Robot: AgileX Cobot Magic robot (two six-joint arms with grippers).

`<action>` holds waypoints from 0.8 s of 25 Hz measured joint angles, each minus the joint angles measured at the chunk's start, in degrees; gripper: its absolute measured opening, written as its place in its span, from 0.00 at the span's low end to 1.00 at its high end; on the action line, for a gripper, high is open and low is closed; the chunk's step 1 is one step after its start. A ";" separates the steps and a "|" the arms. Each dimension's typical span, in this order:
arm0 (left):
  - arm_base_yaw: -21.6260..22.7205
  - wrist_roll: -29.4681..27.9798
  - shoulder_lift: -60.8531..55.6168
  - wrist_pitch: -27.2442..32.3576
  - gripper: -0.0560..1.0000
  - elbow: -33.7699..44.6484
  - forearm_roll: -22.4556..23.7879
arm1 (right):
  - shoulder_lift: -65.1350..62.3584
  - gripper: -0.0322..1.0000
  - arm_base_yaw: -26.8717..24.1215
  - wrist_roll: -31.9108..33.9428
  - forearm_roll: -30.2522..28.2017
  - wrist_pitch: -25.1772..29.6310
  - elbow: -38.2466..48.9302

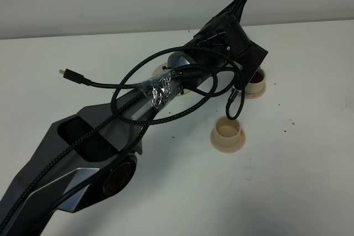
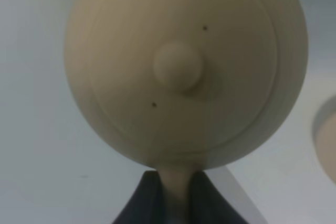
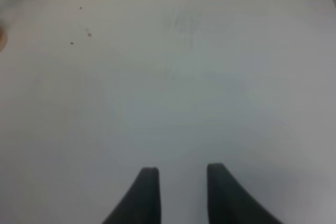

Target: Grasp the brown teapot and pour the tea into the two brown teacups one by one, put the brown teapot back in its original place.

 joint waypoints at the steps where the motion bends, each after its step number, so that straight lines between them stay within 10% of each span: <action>1: 0.00 -0.88 0.00 0.33 0.17 0.00 0.00 | 0.00 0.26 0.00 0.00 0.00 0.00 0.00; 20: 0.12 -6.25 -3.89 6.61 0.17 0.00 -9.30 | 0.00 0.26 0.00 0.00 0.00 0.00 0.00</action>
